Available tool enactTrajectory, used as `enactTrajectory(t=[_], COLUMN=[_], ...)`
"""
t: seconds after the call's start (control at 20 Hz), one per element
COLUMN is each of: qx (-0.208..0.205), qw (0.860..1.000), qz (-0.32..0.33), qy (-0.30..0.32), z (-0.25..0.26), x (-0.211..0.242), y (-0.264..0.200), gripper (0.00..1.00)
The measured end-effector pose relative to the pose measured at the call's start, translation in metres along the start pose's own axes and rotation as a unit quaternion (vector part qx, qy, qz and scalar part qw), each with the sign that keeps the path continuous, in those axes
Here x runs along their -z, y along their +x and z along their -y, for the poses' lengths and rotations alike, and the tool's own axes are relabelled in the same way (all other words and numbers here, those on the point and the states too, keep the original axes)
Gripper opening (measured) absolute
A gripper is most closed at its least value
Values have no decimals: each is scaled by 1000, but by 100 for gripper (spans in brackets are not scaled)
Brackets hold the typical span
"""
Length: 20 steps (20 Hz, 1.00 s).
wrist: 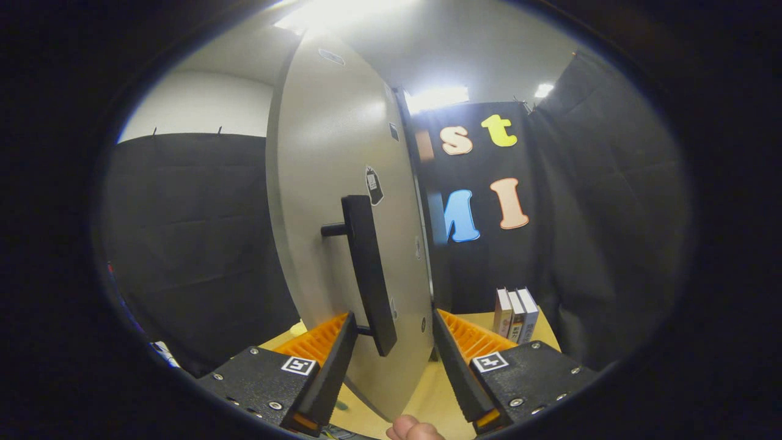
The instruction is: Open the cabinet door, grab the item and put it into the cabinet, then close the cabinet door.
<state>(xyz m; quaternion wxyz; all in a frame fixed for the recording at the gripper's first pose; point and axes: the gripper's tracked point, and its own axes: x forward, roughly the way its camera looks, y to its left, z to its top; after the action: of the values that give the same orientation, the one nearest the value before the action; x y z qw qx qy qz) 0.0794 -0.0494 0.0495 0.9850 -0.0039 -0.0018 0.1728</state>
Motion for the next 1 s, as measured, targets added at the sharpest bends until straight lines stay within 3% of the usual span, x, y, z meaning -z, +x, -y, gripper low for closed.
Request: enactTrajectory(t=[0.2, 0.4, 0.5, 0.75, 1.0], qx=[81, 157, 173, 212, 210], qw=[995, 986, 982, 974, 972], qz=[29, 58, 70, 74, 98], qy=[-45, -22, -6, 5, 36], z=[15, 15, 1, -47, -95], x=[-4, 4, 10, 57, 115], y=[-9, -28, -38, -55, -37], gripper=[80, 85, 93, 94, 94])
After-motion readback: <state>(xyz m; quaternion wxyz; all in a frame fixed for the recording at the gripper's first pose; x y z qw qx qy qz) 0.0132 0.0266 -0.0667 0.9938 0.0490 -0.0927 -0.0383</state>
